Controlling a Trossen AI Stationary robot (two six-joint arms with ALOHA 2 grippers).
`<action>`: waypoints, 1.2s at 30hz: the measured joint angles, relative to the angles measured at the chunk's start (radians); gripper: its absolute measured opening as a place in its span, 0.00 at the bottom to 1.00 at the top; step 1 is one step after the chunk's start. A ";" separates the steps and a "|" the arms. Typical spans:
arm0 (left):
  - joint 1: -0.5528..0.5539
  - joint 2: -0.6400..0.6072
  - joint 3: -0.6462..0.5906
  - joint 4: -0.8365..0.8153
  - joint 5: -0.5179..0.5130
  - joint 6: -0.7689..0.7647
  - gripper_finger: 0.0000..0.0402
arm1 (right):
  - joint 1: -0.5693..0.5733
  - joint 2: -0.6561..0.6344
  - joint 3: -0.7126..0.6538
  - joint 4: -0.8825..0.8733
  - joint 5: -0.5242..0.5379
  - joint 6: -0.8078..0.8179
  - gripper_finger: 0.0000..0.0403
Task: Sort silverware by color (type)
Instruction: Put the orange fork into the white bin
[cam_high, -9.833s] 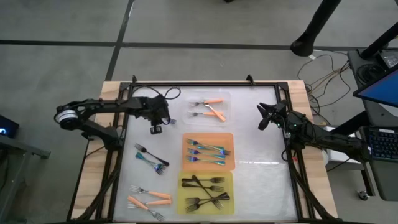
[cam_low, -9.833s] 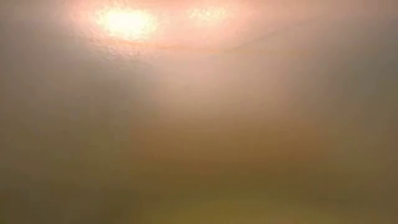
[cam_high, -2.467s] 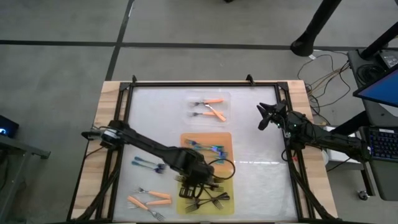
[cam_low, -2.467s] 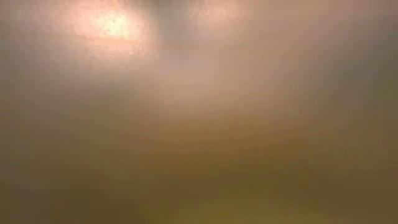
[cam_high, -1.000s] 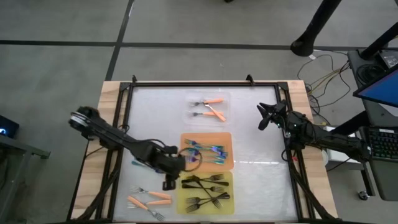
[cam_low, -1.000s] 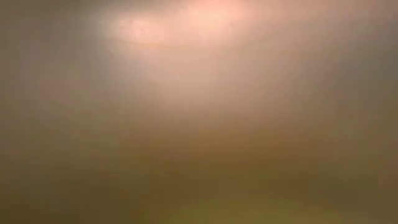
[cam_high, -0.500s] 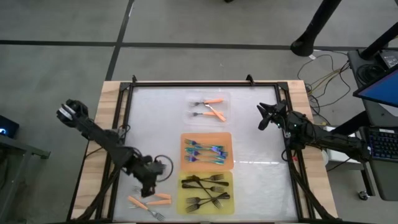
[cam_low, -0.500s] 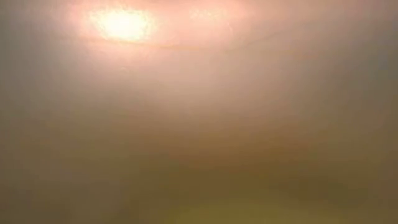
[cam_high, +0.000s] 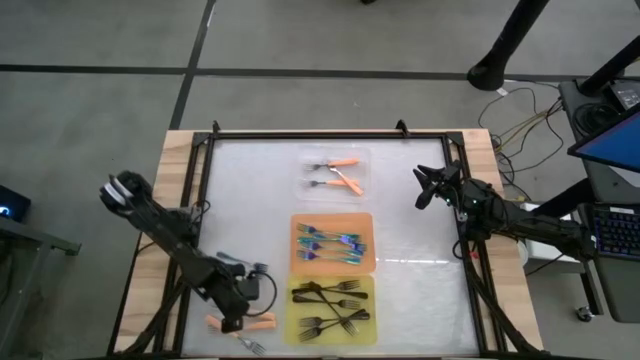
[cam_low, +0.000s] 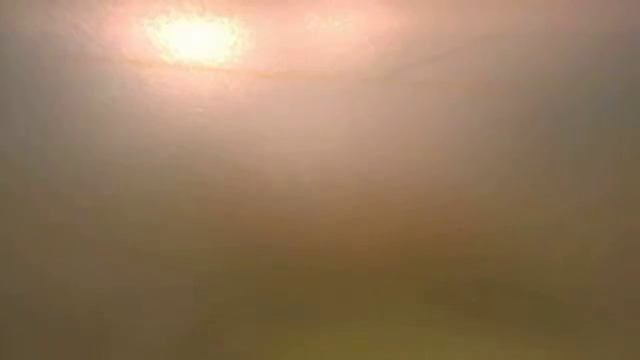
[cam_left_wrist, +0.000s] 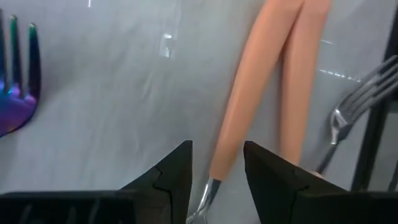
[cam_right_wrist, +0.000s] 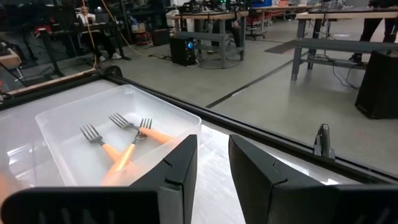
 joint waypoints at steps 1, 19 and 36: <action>-0.001 0.008 0.000 0.005 0.000 0.000 0.31 | 0.000 0.000 0.000 0.000 0.000 0.000 0.21; -0.018 0.087 0.004 0.018 -0.056 0.168 0.27 | 0.000 0.000 0.000 0.000 0.000 0.000 0.21; -0.015 0.064 0.002 0.008 -0.065 0.127 0.05 | 0.000 0.000 0.000 0.000 0.000 0.000 0.21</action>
